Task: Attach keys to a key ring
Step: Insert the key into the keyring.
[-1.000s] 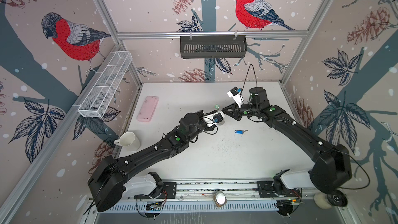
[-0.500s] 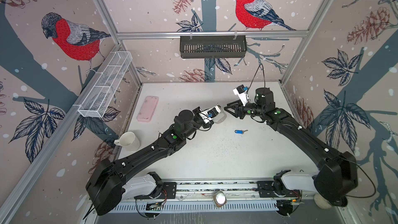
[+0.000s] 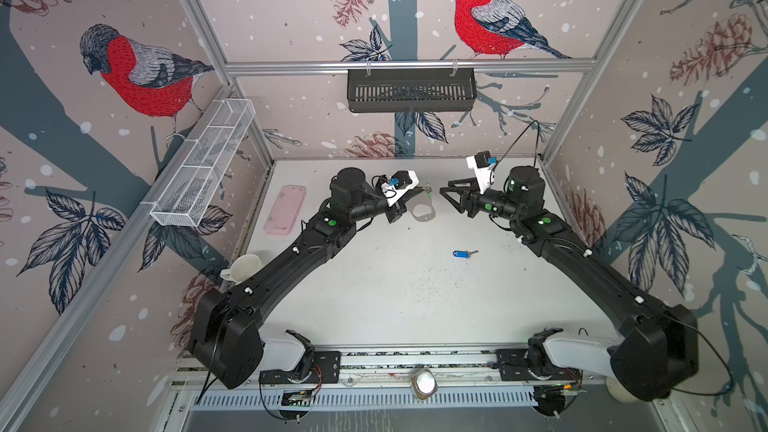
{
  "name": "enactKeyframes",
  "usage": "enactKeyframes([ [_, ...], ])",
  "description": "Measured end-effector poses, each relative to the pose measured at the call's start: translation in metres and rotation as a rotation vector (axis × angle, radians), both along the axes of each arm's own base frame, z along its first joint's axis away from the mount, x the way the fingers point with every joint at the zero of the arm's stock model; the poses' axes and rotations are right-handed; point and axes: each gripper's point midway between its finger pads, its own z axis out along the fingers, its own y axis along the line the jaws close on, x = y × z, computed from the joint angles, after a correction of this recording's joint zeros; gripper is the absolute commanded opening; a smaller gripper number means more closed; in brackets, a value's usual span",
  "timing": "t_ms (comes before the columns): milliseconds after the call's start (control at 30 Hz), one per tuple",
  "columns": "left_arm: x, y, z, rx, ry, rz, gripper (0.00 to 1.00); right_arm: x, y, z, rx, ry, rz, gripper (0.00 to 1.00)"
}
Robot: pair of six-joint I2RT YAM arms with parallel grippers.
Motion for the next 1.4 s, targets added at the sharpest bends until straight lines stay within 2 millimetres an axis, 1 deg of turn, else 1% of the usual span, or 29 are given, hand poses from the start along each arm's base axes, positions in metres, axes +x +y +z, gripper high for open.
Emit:
enactKeyframes([
  [100,0.001,-0.002,-0.002,0.019,0.042,-0.058,0.00,-0.002,-0.001,0.018,0.026,-0.063,-0.001,0.53],
  [200,-0.001,0.000,-0.001,0.023,0.078,-0.118,0.00,-0.004,-0.001,0.025,0.038,-0.092,0.001,0.54],
  [367,-0.006,0.004,0.003,0.019,0.105,-0.197,0.00,-0.015,0.004,0.030,0.048,-0.117,0.021,0.55],
  [533,-0.013,0.000,0.001,0.037,0.131,-0.275,0.00,-0.027,0.014,0.037,0.057,-0.142,0.060,0.56],
  [600,-0.014,-0.002,-0.002,0.049,0.144,-0.302,0.00,-0.030,0.018,0.040,0.060,-0.153,0.072,0.54],
  [700,-0.017,-0.004,-0.005,0.064,0.161,-0.339,0.00,-0.034,0.021,0.042,0.059,-0.166,0.090,0.49],
  [800,-0.021,-0.003,-0.009,0.073,0.182,-0.359,0.00,-0.039,0.023,0.040,0.057,-0.171,0.110,0.44],
  [933,-0.027,-0.002,-0.009,0.074,0.179,-0.382,0.00,-0.045,0.022,0.037,0.054,-0.173,0.120,0.39],
  [1133,-0.039,0.003,-0.002,0.052,0.170,-0.418,0.00,-0.054,0.023,0.026,0.037,-0.170,0.152,0.39],
  [1400,-0.042,0.005,0.002,0.017,0.169,-0.436,0.00,-0.073,0.033,0.010,0.009,-0.158,0.223,0.39],
])
